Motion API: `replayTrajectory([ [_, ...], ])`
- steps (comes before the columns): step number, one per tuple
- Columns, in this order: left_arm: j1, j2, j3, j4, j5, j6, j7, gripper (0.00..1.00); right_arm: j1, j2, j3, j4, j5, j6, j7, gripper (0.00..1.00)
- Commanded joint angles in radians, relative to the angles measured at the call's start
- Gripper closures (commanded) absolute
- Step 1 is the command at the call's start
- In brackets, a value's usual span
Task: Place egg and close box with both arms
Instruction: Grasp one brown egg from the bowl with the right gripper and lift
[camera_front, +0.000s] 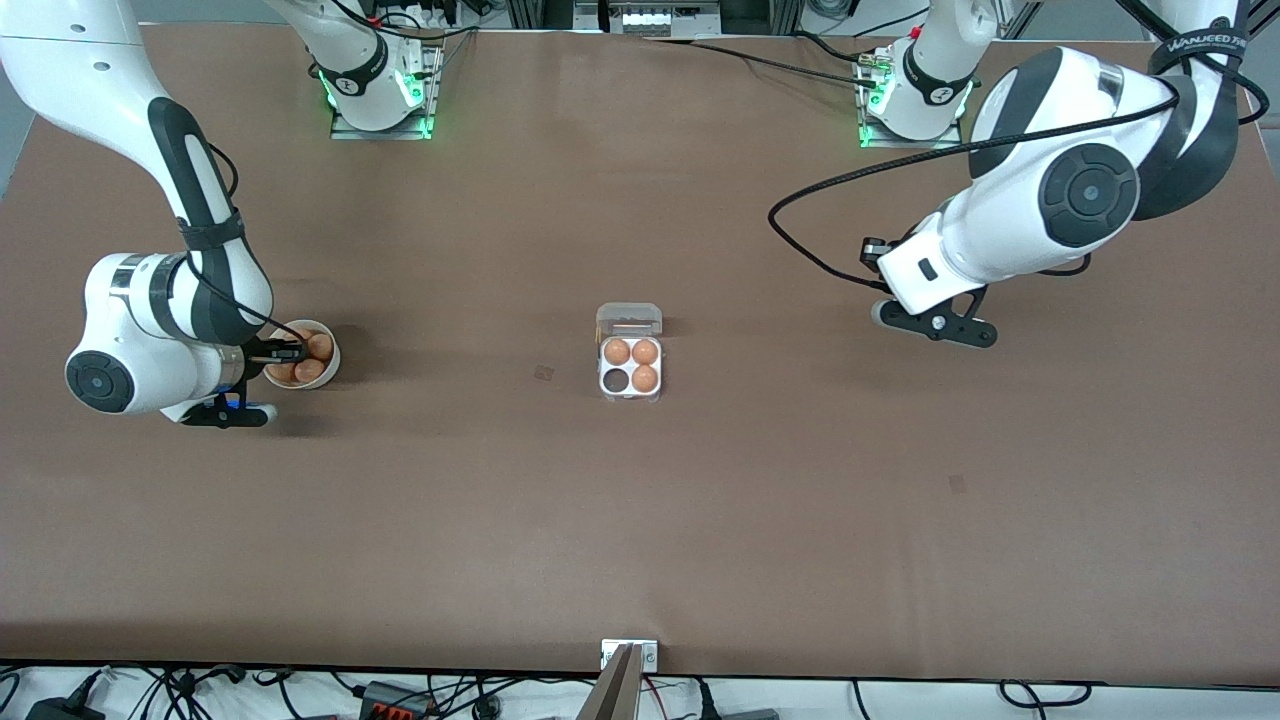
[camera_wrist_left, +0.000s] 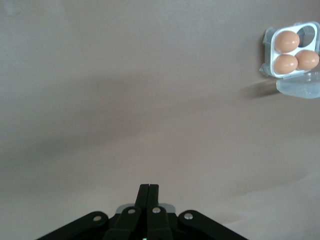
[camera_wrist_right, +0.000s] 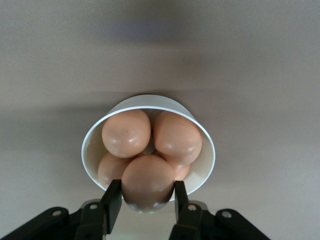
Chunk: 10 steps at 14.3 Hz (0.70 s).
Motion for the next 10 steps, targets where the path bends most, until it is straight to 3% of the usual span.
replayTrajectory([
  [1,0.021,-0.020,0.001,0.006,0.001,0.001,-0.001,0.99,-0.006,0.000,0.007,0.011,-0.003,-0.013,0.004,0.72],
  [4,0.026,-0.041,0.010,0.006,0.018,-0.001,-0.001,0.99,-0.001,-0.008,0.007,0.040,-0.003,-0.025,-0.009,0.82],
  [7,0.073,-0.058,0.007,0.053,0.081,-0.011,0.011,0.99,0.004,-0.011,0.012,0.165,0.012,-0.178,-0.008,0.83],
  [10,0.082,-0.060,0.009,0.061,0.083,-0.021,0.016,0.99,0.011,-0.011,0.094,0.316,0.050,-0.248,-0.008,0.83],
])
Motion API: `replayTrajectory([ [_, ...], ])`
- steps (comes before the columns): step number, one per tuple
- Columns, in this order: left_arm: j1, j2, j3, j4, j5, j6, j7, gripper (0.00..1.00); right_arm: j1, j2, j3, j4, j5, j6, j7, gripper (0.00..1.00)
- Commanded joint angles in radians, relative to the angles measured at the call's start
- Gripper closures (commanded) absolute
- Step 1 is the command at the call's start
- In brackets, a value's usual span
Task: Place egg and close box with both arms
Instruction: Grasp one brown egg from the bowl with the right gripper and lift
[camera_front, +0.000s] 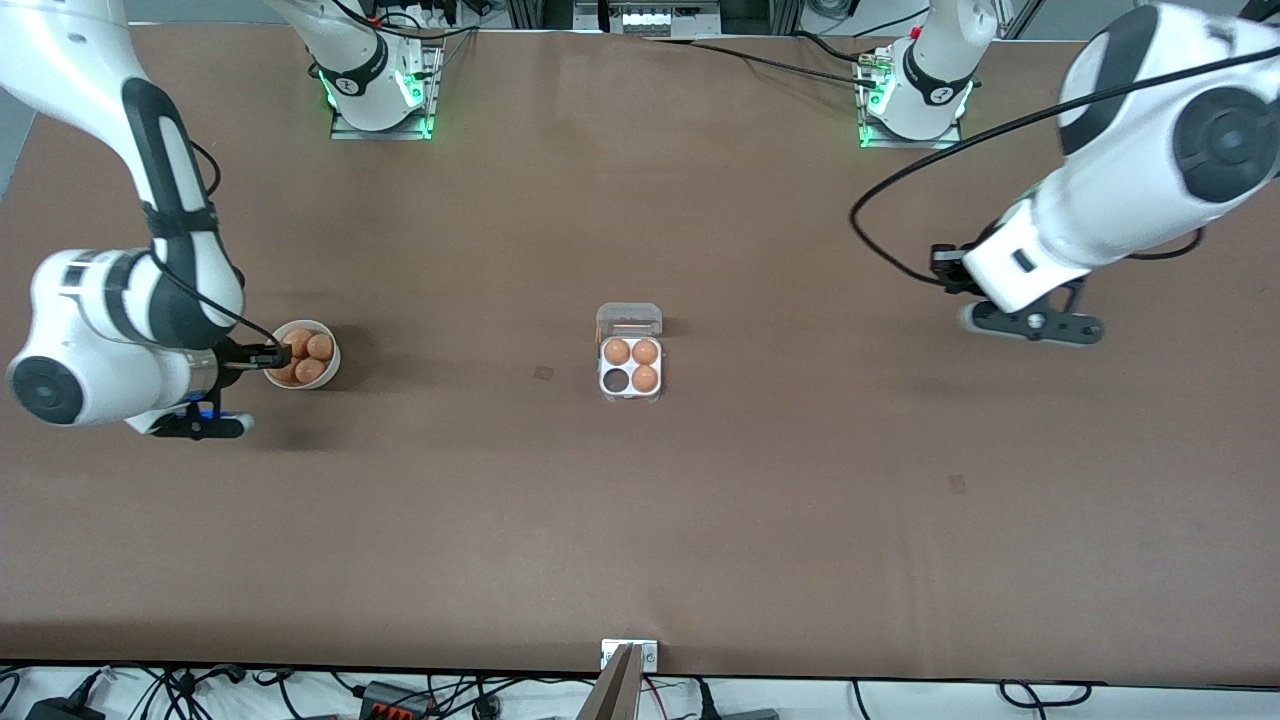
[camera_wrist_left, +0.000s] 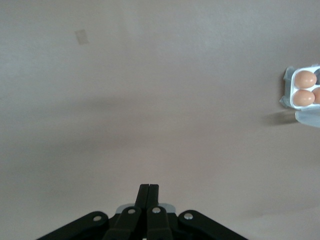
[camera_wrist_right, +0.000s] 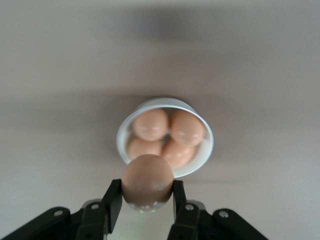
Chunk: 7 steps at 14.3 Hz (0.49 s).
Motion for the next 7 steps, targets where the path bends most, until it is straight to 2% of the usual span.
replayTrajectory([
  [1,0.007,-0.006,-0.002,0.013,0.016,-0.017,0.013,0.99,0.010,0.002,0.092,0.114,0.019,-0.046,0.009,0.83],
  [3,0.014,-0.006,-0.002,0.011,0.016,-0.015,0.021,0.99,0.036,0.010,0.171,0.120,0.018,0.024,0.024,0.83],
  [7,0.020,0.004,-0.001,0.013,0.018,0.005,0.024,0.99,0.183,0.034,0.179,0.120,0.019,0.208,0.092,0.83],
])
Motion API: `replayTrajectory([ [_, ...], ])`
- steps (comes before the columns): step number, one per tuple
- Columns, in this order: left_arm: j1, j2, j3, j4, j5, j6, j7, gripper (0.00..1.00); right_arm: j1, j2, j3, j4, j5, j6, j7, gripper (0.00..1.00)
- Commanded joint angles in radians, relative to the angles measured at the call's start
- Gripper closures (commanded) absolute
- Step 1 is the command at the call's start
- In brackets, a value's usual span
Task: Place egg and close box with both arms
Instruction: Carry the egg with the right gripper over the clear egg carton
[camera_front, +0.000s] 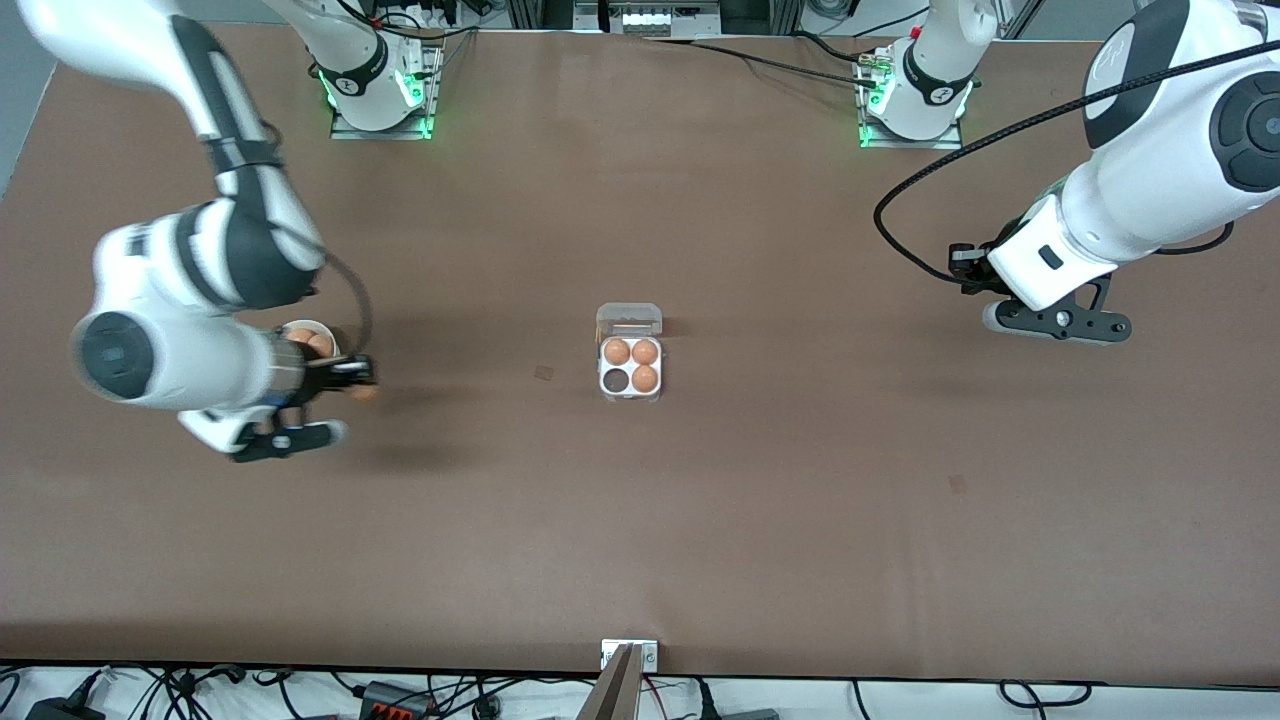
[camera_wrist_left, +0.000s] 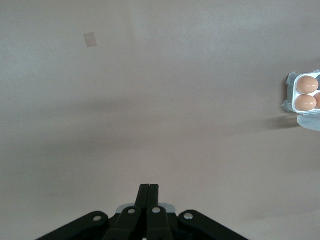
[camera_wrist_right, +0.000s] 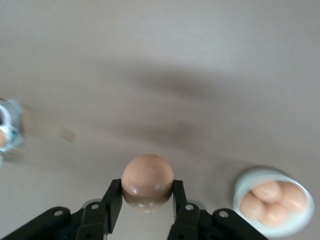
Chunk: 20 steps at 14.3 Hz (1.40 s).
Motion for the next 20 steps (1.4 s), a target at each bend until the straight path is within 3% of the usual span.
replayTrajectory([
  [1,0.006,0.007,-0.001,0.011,0.015,0.003,0.020,0.99,0.091,0.046,0.000,0.019,0.006,0.087,0.070,0.83],
  [5,0.011,0.009,-0.001,0.011,0.016,0.005,0.020,0.99,0.240,0.112,-0.002,0.019,0.012,0.271,0.302,0.83],
  [8,0.012,0.009,-0.001,0.011,0.015,0.005,0.020,0.99,0.318,0.141,-0.002,0.019,0.012,0.326,0.431,0.83],
  [20,0.009,0.012,-0.004,0.011,0.015,0.005,0.017,0.99,0.415,0.252,-0.003,0.019,0.004,0.471,0.516,0.83],
])
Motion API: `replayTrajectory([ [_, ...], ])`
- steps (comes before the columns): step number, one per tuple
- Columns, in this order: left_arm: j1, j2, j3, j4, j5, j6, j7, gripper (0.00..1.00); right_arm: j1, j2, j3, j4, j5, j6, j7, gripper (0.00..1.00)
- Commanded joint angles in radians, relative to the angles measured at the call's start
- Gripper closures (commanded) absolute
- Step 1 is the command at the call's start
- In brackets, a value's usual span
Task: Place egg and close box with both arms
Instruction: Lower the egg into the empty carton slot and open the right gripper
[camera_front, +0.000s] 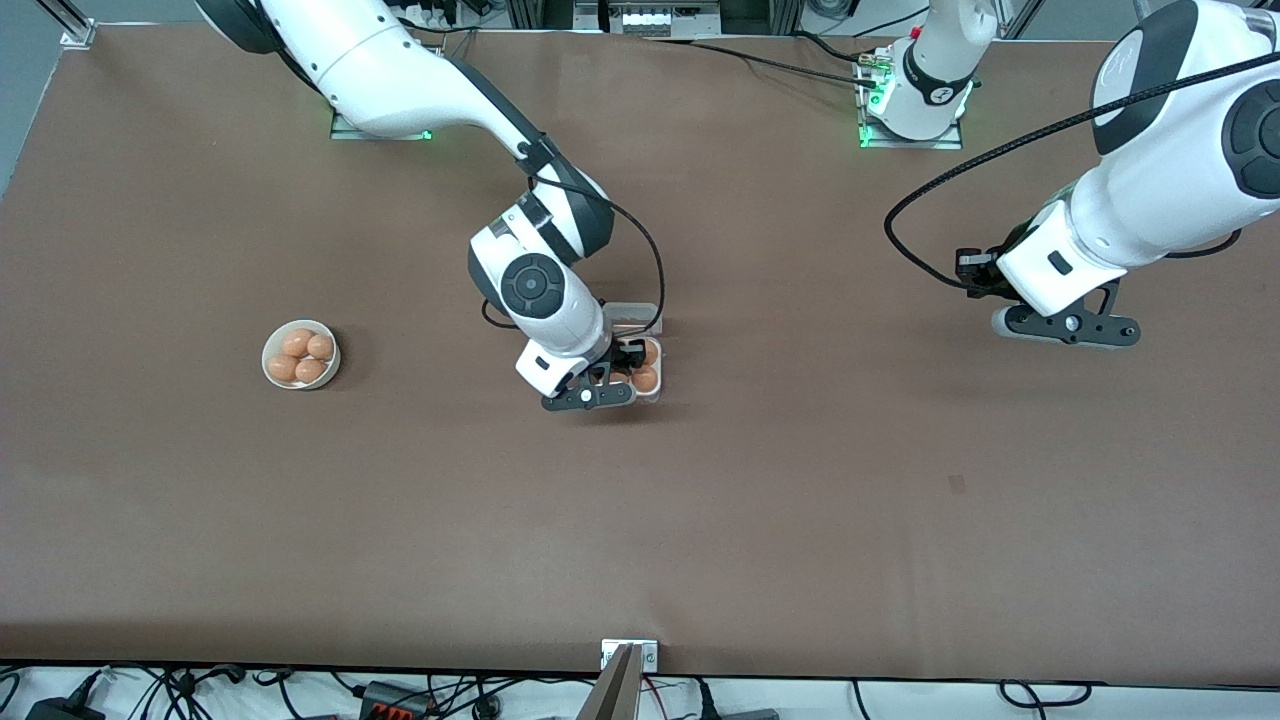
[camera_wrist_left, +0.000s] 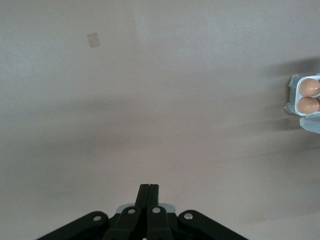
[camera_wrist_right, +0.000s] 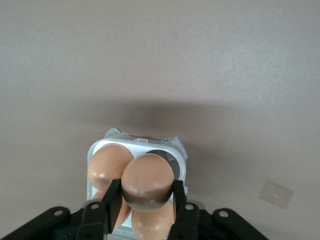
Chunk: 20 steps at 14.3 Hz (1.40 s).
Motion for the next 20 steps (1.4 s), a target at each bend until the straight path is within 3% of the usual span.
replayTrajectory([
  [1,0.001,0.008,-0.003,0.011,0.014,0.002,0.015,0.99,0.007,0.003,-0.008,0.019,0.001,0.001,0.012,0.82],
  [2,-0.001,0.008,-0.003,0.011,0.014,0.002,0.015,0.99,0.010,0.003,-0.008,0.017,0.000,-0.002,0.014,0.79],
  [3,0.001,0.008,-0.003,0.011,0.014,0.002,0.015,0.99,0.010,0.003,-0.008,0.014,0.000,-0.006,0.015,0.52],
  [4,0.001,0.008,-0.003,0.011,0.016,0.002,0.015,0.99,0.010,-0.002,-0.009,0.014,0.000,-0.006,0.032,0.01],
  [7,0.001,0.008,-0.003,0.011,0.014,0.002,0.015,0.99,-0.003,-0.040,-0.012,0.017,0.000,-0.021,0.040,0.00],
  [9,0.001,0.008,-0.003,0.010,0.014,0.002,0.015,0.99,-0.025,-0.109,-0.017,0.019,-0.005,-0.113,0.040,0.00],
  [15,-0.010,-0.002,-0.032,-0.006,0.007,-0.047,-0.006,0.99,-0.137,-0.387,-0.169,0.021,-0.003,-0.419,-0.091,0.00],
  [17,-0.009,-0.016,-0.089,-0.035,0.001,-0.055,-0.072,0.99,-0.212,-0.431,-0.178,0.021,-0.003,-0.482,-0.193,0.00],
  [20,-0.007,-0.019,-0.235,-0.078,-0.001,-0.049,-0.176,0.99,-0.324,-0.467,-0.178,0.019,-0.003,-0.507,-0.279,0.00],
])
